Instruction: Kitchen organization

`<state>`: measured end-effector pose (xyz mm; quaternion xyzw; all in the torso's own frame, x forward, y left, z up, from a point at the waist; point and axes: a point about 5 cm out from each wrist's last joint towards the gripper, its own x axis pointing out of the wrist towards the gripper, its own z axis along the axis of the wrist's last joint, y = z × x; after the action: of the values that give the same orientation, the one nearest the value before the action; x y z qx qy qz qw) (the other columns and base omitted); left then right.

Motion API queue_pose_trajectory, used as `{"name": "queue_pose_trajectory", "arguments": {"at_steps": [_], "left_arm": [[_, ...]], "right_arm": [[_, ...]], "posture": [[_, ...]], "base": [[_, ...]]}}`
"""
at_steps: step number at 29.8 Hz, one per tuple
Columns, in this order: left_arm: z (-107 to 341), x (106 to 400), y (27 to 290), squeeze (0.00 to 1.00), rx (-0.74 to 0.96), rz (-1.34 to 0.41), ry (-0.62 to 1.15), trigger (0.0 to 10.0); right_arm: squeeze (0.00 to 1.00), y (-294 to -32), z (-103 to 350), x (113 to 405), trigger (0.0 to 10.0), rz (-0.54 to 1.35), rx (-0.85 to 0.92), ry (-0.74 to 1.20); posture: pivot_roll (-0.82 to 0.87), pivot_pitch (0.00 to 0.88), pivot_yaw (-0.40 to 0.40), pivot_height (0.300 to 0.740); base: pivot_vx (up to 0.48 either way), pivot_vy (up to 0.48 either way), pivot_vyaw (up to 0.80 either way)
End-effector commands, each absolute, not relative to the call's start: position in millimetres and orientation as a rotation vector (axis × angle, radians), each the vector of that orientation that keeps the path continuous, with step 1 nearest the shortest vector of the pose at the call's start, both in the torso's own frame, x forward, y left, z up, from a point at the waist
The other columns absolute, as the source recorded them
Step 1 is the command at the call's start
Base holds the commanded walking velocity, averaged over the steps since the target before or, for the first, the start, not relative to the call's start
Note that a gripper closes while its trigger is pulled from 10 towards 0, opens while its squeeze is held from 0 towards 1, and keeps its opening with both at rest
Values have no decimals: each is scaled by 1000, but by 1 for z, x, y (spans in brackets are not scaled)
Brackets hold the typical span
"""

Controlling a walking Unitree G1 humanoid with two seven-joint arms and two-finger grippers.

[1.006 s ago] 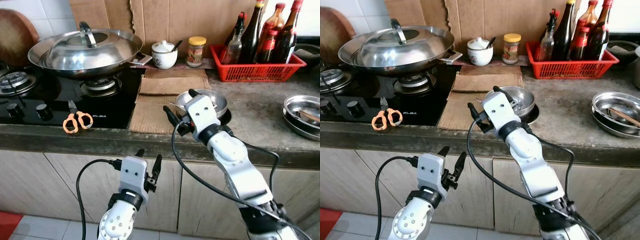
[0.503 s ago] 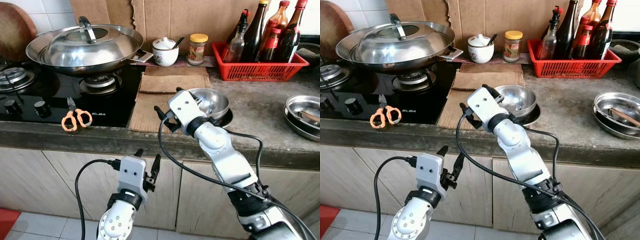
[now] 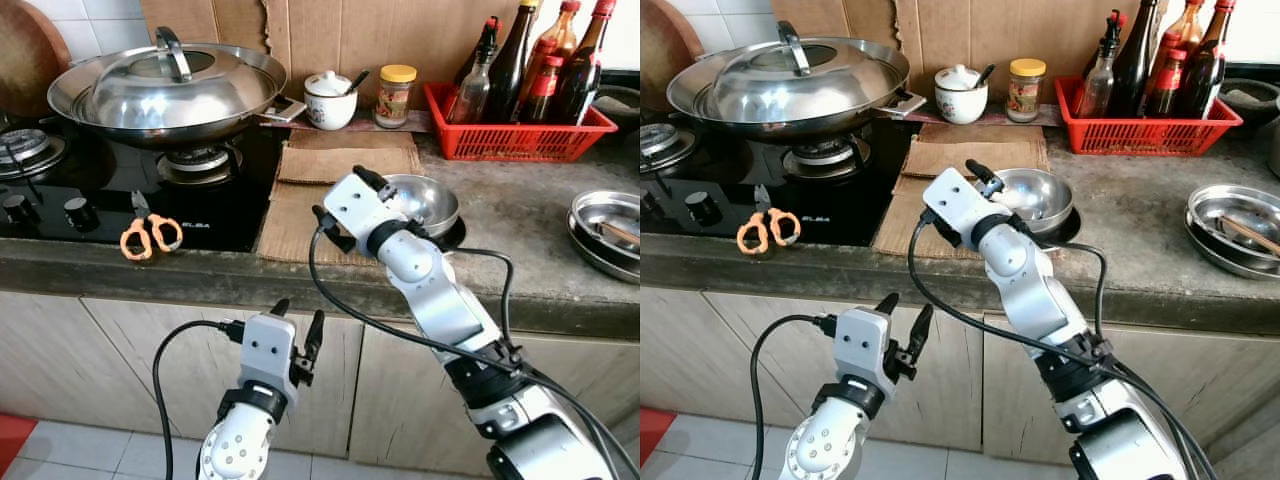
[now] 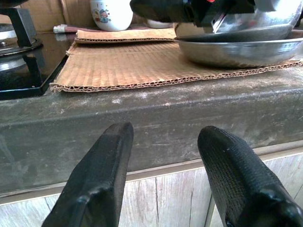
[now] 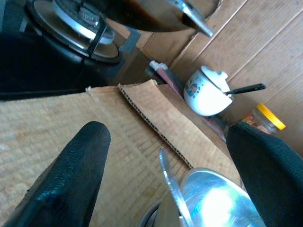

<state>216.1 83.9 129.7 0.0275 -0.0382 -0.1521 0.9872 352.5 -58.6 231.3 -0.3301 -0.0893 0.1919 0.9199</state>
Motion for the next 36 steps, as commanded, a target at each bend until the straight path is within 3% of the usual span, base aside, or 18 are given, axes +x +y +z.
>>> {"name": "queue_pose_trajectory", "arguments": {"at_steps": [1,3,4,5,6,7,27,36], "left_arm": [[133,215,85,0,47,-298,-88,10000],[133,215,85,0,48,-297,-88,10000],[133,215,85,0,48,-298,-88,10000],[133,215,84,0,49,-299,-88,10000],[132,215,84,0,49,-299,-88,10000],[132,215,84,0,50,-299,-89,10000],[133,216,84,0,45,-293,-91,10000],[133,216,84,0,43,-293,-91,10000]], "right_arm": [[0,-57,235,356,10000,390,-705,-169],[0,-57,235,358,10000,388,-709,-161],[0,-58,236,359,8706,384,-711,-159],[0,-58,236,359,4667,385,-713,-154],[0,-58,236,360,2902,383,-715,-150],[0,-58,236,360,0,380,-718,-149],[0,-62,249,364,0,346,-702,-185],[0,-68,258,366,0,286,-615,-226]], "posture": [[91,63,-28,740],[91,63,-28,740],[91,60,-31,740],[91,60,-31,740],[91,60,-31,740],[91,59,-32,740],[88,63,-29,740],[90,65,-30,740]], "base": [[0,0,0],[0,0,0],[0,0,0],[0,0,0],[0,0,0],[0,0,0],[0,0,0],[0,0,0]]}}
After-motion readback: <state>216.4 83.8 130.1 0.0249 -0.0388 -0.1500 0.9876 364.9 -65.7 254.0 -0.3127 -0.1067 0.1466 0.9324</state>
